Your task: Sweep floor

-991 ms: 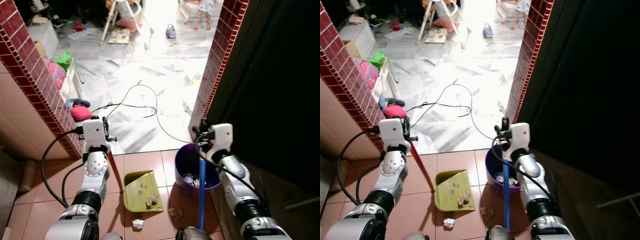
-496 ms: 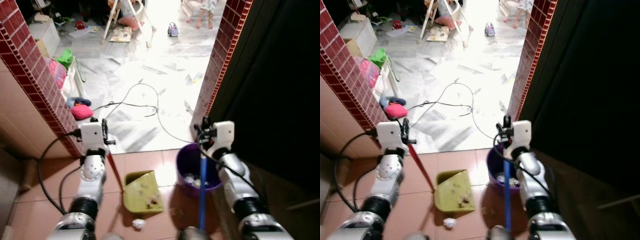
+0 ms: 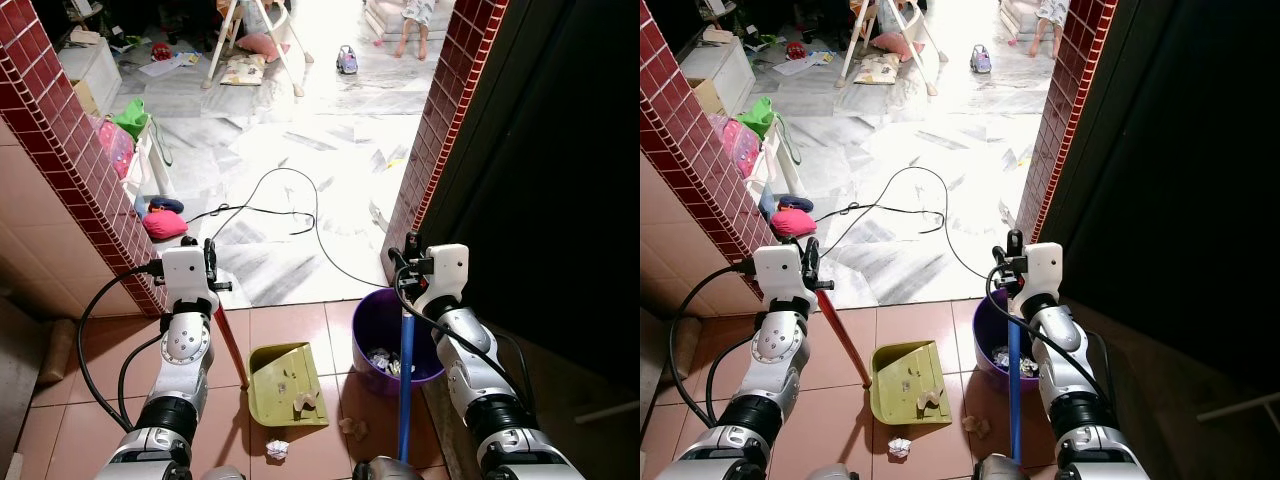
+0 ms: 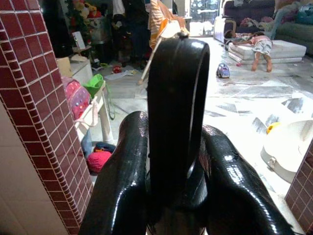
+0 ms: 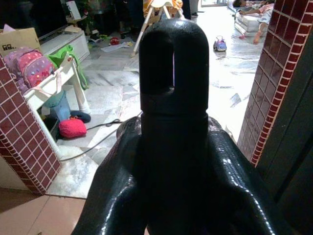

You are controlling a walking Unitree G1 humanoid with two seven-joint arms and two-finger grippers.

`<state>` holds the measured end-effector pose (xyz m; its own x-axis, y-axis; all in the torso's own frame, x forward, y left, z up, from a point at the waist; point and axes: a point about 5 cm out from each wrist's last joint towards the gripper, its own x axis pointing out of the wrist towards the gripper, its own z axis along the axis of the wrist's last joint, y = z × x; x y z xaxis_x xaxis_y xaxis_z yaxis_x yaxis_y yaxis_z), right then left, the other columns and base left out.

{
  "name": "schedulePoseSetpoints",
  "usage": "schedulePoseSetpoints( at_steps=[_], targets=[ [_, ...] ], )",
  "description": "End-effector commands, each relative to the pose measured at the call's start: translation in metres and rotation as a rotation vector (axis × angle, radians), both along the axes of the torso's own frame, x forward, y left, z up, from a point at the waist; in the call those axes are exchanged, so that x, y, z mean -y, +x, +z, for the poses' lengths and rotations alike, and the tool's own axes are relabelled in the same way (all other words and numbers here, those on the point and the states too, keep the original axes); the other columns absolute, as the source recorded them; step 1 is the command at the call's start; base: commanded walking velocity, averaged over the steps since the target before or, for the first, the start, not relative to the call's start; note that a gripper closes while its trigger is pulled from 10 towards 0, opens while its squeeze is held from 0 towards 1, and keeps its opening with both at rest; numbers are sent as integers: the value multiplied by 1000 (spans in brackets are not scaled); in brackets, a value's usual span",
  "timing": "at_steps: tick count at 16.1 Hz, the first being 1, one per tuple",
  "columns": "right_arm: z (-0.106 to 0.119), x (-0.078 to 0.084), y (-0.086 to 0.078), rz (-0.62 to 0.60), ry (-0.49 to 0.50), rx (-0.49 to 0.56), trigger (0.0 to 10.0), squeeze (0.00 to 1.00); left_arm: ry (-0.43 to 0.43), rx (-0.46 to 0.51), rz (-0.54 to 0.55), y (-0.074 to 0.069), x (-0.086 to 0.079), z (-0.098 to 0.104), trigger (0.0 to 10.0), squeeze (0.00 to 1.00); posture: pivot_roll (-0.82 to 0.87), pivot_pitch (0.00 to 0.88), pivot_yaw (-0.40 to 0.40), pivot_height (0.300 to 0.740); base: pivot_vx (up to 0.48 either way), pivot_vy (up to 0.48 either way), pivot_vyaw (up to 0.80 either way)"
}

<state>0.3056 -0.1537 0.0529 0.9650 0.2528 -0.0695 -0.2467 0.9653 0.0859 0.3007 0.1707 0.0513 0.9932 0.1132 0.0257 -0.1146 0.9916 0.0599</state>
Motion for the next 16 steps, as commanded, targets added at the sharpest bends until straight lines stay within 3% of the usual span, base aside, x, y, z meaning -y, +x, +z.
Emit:
schedulePoseSetpoints(
  at_steps=[1, 16],
  targets=[
    [4, -3, 4, -24, 69, 12, 10000, 0, 36, -121, -43, -11, 3, -22, 10000, 0, -74, 0, 45, 740, 0, 0, 0],
    [4, -3, 4, -24, 69, 12, 10000, 0, 36, -121, -43, -11, 3, -22, 10000, 0, -74, 0, 45, 740, 0, 0, 0]
  ],
)
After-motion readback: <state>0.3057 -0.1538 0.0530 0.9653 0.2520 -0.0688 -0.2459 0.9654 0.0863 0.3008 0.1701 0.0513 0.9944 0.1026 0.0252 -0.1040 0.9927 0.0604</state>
